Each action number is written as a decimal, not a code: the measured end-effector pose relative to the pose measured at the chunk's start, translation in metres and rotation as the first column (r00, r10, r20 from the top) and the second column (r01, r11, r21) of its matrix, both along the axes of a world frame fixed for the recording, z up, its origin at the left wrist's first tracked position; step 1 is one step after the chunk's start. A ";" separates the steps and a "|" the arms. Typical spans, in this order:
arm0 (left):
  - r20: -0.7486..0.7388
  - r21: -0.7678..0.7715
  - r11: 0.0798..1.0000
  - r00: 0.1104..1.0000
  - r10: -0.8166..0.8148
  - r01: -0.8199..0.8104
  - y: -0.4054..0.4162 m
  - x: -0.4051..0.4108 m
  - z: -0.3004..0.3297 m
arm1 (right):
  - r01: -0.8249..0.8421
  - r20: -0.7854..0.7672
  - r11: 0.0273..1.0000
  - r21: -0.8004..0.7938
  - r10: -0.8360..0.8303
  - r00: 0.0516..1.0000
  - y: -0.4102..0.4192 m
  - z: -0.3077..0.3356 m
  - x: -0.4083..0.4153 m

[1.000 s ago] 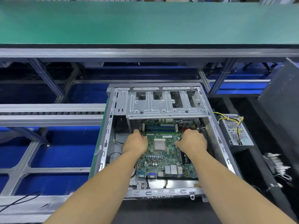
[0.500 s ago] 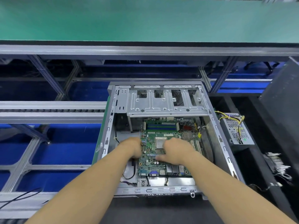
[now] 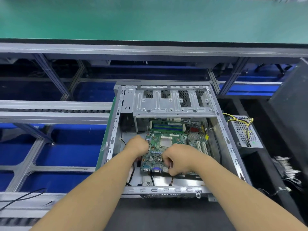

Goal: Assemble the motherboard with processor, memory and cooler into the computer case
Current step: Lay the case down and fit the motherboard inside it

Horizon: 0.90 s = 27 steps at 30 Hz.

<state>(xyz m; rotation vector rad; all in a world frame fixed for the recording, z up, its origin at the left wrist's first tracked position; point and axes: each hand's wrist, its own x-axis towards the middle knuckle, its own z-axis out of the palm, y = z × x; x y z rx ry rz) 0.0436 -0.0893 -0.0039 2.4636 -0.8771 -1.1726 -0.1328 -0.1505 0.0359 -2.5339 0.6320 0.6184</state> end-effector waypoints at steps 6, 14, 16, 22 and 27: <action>-0.189 0.049 0.953 0.934 0.302 -0.298 0.001 0.003 0.000 | 0.110 0.186 0.992 0.066 -0.120 0.975 -0.005 0.003 -0.008; -0.592 0.262 0.700 0.462 0.660 -0.664 0.012 0.006 0.008 | 0.235 0.441 0.941 0.243 -0.323 0.837 -0.010 0.004 -0.022; -0.571 0.248 0.675 0.458 0.681 -0.695 0.014 0.008 0.006 | 0.278 0.512 0.909 0.310 -0.406 0.757 -0.012 0.007 -0.024; -0.709 0.319 0.670 0.300 0.638 -0.671 0.019 -0.001 0.006 | 0.368 0.585 0.854 0.367 -0.520 0.622 -0.017 0.018 -0.027; -0.561 0.137 0.986 0.813 0.159 -0.099 0.025 -0.017 0.018 | 0.362 0.582 0.881 0.305 -0.473 0.661 -0.023 0.033 -0.018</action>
